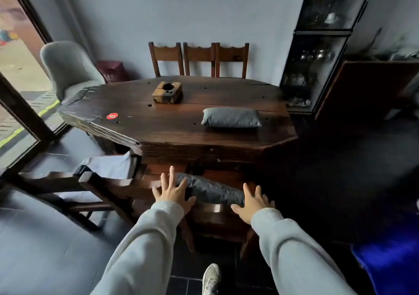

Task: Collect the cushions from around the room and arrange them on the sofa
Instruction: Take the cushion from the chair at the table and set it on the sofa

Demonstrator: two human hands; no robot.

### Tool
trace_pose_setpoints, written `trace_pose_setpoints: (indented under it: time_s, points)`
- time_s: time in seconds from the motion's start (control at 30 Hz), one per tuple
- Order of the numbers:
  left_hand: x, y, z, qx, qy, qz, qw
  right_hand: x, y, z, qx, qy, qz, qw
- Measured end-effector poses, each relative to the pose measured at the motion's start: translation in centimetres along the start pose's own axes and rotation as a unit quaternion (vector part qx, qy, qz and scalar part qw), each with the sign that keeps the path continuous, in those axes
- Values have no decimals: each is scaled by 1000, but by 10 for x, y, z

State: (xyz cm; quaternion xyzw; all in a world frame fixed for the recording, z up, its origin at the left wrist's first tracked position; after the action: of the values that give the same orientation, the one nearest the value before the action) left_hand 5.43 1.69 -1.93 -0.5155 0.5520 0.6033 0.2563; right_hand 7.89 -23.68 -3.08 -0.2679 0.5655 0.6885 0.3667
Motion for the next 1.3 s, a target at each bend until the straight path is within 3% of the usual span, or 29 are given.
trace_pose_setpoints:
  time_s: [0.33, 0.6, 0.8, 0.97, 1.17, 1.3]
  points:
    - [34, -185, -12, -10, -100, 188, 977, 19, -168, -21, 78, -63, 111, 989]
    - [79, -236, -5, -61, -174, 270, 945, 57, -212, -62, 129, -21, 188, 974]
    - [103, -261, -3, -81, -247, 218, 941, 79, -245, -80, 111, 11, 220, 969]
    - [99, -269, -10, -90, -238, 189, 948, 62, -266, -88, 58, 29, 222, 973]
    - [43, -255, -13, -80, -159, 154, 972, -33, -283, -89, -21, 33, 211, 977]
    - [-34, -235, -4, -55, -127, 81, 987, -123, -285, -64, -75, 55, 165, 982]
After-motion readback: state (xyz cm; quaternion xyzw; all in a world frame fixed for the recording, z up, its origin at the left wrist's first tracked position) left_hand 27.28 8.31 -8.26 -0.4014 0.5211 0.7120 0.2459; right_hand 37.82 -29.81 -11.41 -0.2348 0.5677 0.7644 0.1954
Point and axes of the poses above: each hand's wrist, its own y-axis away from the middle knuckle, its own x-axis out of the palm, z = x × y, the point moved 6 cm from there along -y, towards the middle knuckle, and after that the axes turned 5 degrees about z, right-handed, at the moved point
